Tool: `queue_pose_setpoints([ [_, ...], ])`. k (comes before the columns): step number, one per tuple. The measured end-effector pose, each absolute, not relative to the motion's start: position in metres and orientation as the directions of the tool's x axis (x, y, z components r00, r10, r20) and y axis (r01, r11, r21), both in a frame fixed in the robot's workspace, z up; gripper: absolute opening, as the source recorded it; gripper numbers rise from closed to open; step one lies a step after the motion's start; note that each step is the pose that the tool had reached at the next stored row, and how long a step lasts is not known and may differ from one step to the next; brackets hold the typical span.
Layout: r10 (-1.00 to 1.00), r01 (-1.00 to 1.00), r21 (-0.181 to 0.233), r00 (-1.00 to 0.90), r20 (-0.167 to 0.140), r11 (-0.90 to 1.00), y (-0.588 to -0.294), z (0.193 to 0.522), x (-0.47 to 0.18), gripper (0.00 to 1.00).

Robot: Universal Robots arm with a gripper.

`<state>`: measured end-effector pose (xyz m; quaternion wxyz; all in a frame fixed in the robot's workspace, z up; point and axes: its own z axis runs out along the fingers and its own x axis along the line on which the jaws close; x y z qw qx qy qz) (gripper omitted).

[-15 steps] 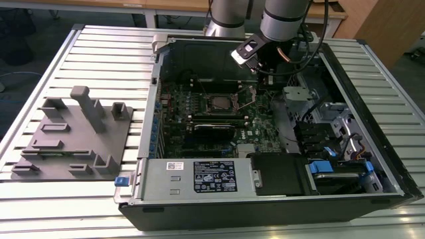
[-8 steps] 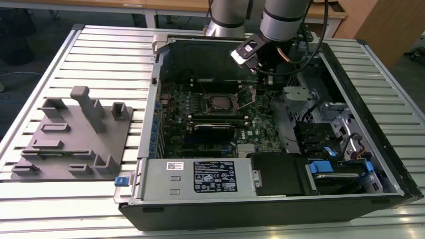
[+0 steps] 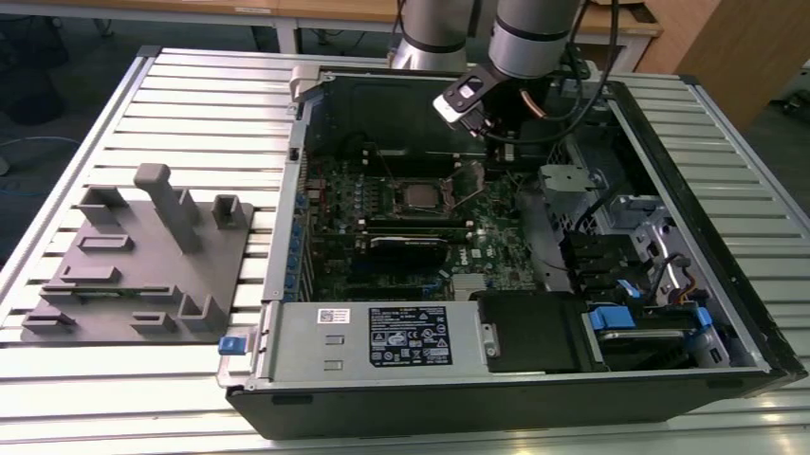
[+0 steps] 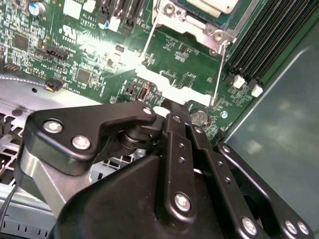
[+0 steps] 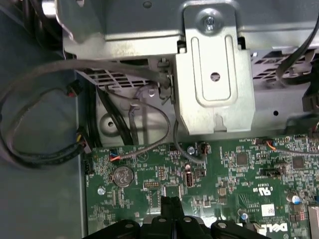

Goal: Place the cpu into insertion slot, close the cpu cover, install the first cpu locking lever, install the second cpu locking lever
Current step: 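Close the cpu cover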

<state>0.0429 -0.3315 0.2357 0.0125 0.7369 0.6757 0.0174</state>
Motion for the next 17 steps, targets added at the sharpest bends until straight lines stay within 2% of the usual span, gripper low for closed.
queue_pose_setpoints([
  [17,0.996,0.995,0.042,0.093,0.009,-0.093,-0.332,0.236,0.019,0.1],
])
